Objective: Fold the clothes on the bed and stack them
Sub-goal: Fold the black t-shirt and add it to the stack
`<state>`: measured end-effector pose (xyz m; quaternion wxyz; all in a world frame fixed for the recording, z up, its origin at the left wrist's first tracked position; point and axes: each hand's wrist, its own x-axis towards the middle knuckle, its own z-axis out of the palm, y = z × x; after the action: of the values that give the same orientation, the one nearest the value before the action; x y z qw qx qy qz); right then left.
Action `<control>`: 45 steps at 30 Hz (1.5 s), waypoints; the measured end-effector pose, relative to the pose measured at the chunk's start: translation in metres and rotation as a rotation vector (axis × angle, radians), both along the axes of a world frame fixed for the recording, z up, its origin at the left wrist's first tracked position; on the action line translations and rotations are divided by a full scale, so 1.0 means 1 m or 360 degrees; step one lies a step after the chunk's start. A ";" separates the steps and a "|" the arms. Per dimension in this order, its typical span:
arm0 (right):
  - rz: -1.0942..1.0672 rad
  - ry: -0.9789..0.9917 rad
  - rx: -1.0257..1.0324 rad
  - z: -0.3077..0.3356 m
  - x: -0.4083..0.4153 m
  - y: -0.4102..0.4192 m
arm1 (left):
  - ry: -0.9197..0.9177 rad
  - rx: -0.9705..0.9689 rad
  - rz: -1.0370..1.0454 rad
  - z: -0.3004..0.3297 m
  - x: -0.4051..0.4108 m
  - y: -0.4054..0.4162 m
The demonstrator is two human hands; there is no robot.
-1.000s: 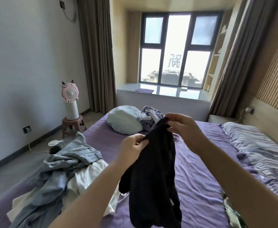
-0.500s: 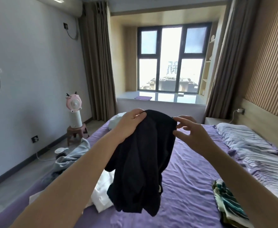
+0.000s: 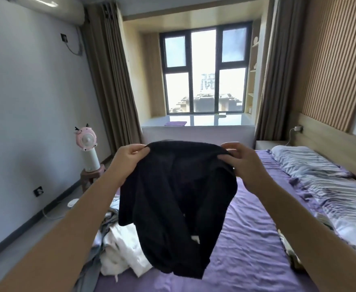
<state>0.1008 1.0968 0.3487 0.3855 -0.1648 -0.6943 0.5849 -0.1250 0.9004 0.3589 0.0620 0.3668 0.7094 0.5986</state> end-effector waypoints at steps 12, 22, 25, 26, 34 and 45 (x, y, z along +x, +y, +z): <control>-0.0242 -0.0310 0.0204 -0.024 -0.026 -0.014 | 0.0006 -0.0158 -0.0020 -0.066 -0.006 -0.006; -0.0426 -0.0415 0.0101 -0.047 -0.012 0.029 | 0.0201 -0.0228 -0.0026 -0.036 0.016 0.043; -0.0408 -0.0497 0.0330 -0.053 -0.012 0.015 | -0.0270 -0.0168 -0.0130 -0.026 0.028 0.062; -0.0339 -0.0464 0.0378 -0.054 -0.012 0.004 | -0.0423 -0.0136 -0.0151 -0.023 0.031 0.067; 0.0120 -0.0646 0.1033 -0.108 -0.018 -0.067 | -0.1133 0.0089 -0.0137 -0.017 0.048 0.091; -0.0208 -0.0004 -0.0336 -0.058 -0.039 -0.007 | -0.0634 -0.0302 -0.0876 -0.094 0.053 0.064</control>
<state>0.0623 1.0903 0.2909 0.4025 -0.2500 -0.6172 0.6282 -0.0722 0.9643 0.2652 0.3920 0.4131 0.6102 0.5507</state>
